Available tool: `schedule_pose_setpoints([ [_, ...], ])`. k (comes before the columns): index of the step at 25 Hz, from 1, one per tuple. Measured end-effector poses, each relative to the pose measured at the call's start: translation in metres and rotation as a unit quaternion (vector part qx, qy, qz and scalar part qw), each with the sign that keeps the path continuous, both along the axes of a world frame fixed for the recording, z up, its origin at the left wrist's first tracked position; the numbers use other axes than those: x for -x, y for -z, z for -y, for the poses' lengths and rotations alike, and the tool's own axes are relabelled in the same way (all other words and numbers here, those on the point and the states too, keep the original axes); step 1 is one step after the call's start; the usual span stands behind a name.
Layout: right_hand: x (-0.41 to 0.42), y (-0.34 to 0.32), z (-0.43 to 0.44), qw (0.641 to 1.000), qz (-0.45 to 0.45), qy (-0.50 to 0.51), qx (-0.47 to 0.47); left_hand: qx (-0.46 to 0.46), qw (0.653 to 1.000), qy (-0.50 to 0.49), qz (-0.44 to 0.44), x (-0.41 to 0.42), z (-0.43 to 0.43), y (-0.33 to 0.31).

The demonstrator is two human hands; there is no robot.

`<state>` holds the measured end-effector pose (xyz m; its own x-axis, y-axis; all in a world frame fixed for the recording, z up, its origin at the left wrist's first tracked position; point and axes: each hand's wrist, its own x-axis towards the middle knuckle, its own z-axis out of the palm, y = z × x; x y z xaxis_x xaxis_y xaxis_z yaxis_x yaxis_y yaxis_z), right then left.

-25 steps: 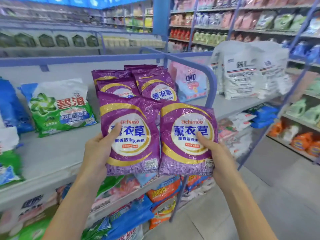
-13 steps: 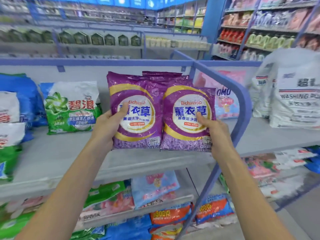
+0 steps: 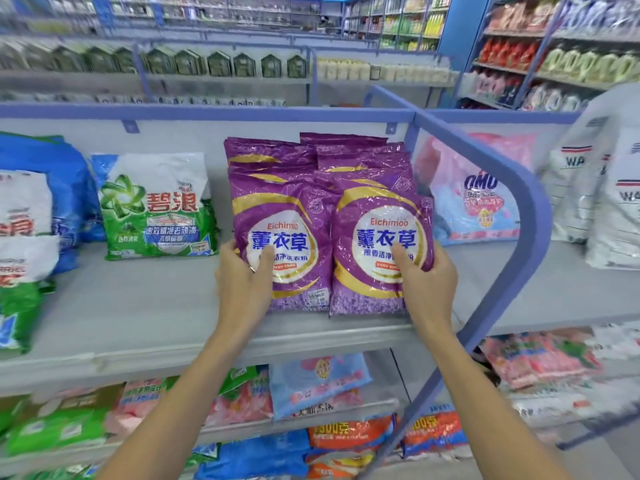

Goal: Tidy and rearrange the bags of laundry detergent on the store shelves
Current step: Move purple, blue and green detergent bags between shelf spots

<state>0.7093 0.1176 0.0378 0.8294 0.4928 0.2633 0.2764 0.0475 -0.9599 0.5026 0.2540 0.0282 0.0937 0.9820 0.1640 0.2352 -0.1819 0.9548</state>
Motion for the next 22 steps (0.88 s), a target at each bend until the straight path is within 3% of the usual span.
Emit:
schedule_pose_setpoints([
  [3, 0.001, -0.005, 0.008, 0.995, 0.059, 0.051, 0.058, -0.005, 0.995, 0.076, -0.063, 0.010, 0.015, -0.003],
  [6, 0.024, -0.004, 0.030, 0.986, 0.128, 0.059, 0.095, -0.024, 0.981, 0.073, -0.179, 0.007, 0.032, -0.011],
  [9, 0.058, 0.014, 0.040, 0.931, 0.281, -0.003, 0.232, -0.056, 0.962, 0.070, -0.256, 0.001, 0.050, -0.006],
  [13, 0.045, 0.015, 0.029, 0.895, 0.253, -0.089, 0.355, -0.034, 0.931, 0.085, -0.353, -0.008, 0.049, 0.001],
  [22, 0.025, 0.010, -0.007, 0.898, 0.206, -0.099, 0.376, -0.015, 0.933, 0.053, -0.356, -0.033, 0.026, -0.001],
])
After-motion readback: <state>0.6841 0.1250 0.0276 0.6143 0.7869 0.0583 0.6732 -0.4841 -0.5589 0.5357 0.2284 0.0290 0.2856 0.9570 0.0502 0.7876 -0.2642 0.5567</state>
